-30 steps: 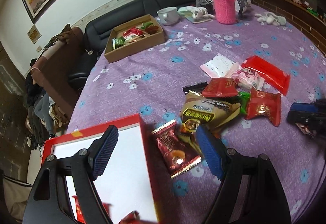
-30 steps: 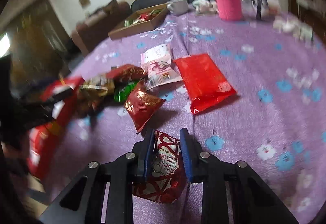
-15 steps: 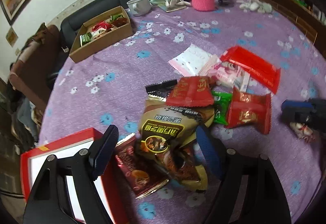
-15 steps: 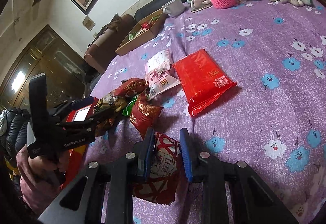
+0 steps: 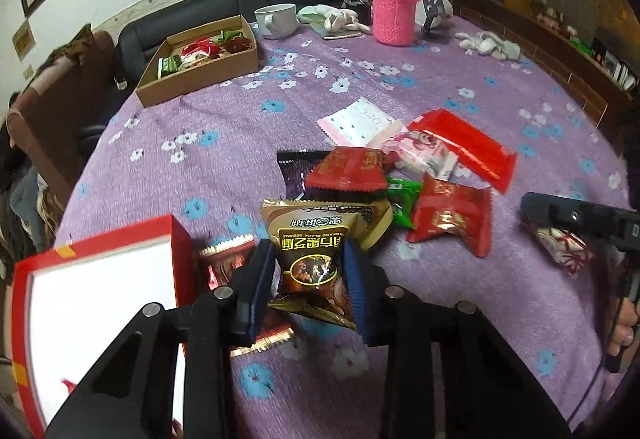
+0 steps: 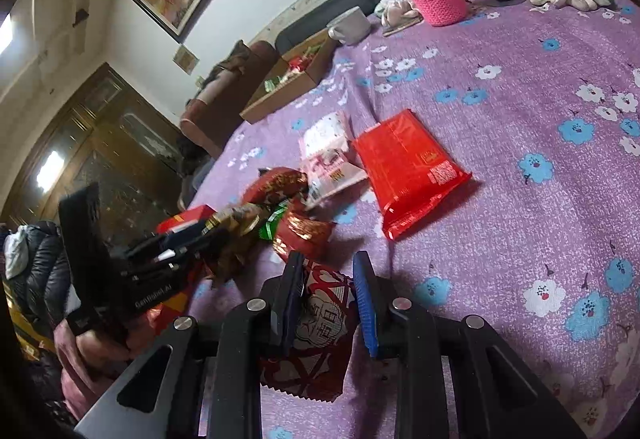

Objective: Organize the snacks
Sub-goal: 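Grasp the gold-brown snack packet with the left tool while the right tool holds its packet, then carry both packets over the white tray and open both tools to release them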

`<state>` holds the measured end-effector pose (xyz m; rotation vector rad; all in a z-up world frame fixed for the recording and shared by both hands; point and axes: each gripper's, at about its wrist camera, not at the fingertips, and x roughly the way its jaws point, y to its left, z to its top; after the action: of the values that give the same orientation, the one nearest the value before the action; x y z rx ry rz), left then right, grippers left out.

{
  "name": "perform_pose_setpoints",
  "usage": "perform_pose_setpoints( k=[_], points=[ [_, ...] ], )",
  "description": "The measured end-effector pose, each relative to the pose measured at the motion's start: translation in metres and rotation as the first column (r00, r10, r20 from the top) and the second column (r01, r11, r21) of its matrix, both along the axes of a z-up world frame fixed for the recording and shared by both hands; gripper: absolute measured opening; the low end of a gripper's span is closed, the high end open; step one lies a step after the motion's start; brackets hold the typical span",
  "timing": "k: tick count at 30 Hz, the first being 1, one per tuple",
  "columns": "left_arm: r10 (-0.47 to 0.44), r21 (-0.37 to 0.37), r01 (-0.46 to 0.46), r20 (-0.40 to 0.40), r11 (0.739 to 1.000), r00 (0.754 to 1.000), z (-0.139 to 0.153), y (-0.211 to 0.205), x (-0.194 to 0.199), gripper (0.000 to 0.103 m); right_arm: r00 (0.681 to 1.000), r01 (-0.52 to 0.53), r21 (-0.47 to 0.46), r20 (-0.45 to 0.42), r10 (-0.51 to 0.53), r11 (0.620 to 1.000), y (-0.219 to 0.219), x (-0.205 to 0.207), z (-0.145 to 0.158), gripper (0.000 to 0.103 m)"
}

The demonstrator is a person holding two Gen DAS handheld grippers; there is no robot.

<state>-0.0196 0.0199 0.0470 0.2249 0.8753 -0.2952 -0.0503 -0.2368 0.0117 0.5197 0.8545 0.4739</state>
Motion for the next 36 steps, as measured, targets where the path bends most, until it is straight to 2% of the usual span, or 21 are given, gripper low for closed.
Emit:
perform_pose_setpoints(
  k=[5,10,14,17,22,26,30,36],
  points=[
    [-0.022,-0.065,0.022,-0.005,0.998,1.0,0.008,0.005,-0.023,0.032,1.0,-0.013,0.125,0.003,0.012,0.992,-0.009,0.0,0.002,0.026],
    [-0.043,-0.131,0.043,0.009,0.99,0.999,0.02,0.013,-0.053,0.032,0.999,-0.026,0.268,-0.028,0.035,0.963,-0.018,0.004,-0.004,0.026],
    [-0.053,-0.167,0.057,0.03,0.984,0.998,0.028,0.025,-0.073,0.032,0.998,-0.027,0.33,-0.041,0.043,0.944,-0.022,0.003,-0.006,0.026],
    [-0.015,-0.171,0.023,0.045,0.985,0.999,0.033,0.044,-0.084,0.032,0.997,-0.025,0.361,-0.061,0.051,0.932,-0.023,0.004,-0.01,0.026],
    [0.102,-0.167,-0.088,0.08,0.982,0.992,0.045,0.093,-0.095,0.032,0.993,-0.035,0.37,-0.096,0.075,0.928,-0.012,0.004,-0.013,0.026],
    [0.193,-0.138,-0.177,0.111,0.974,0.975,0.047,0.124,-0.099,0.032,0.986,-0.083,0.36,-0.103,0.128,0.929,0.021,0.009,-0.004,0.025],
    [0.243,-0.138,-0.227,0.109,0.964,0.964,0.042,0.144,-0.101,0.032,0.972,-0.182,0.355,-0.079,0.223,0.917,0.073,0.019,0.014,0.025],
    [0.29,-0.143,-0.275,0.098,0.951,0.952,0.034,0.167,-0.105,0.032,0.931,-0.322,0.353,-0.052,0.362,0.879,0.164,0.029,0.028,0.025]
  ],
)
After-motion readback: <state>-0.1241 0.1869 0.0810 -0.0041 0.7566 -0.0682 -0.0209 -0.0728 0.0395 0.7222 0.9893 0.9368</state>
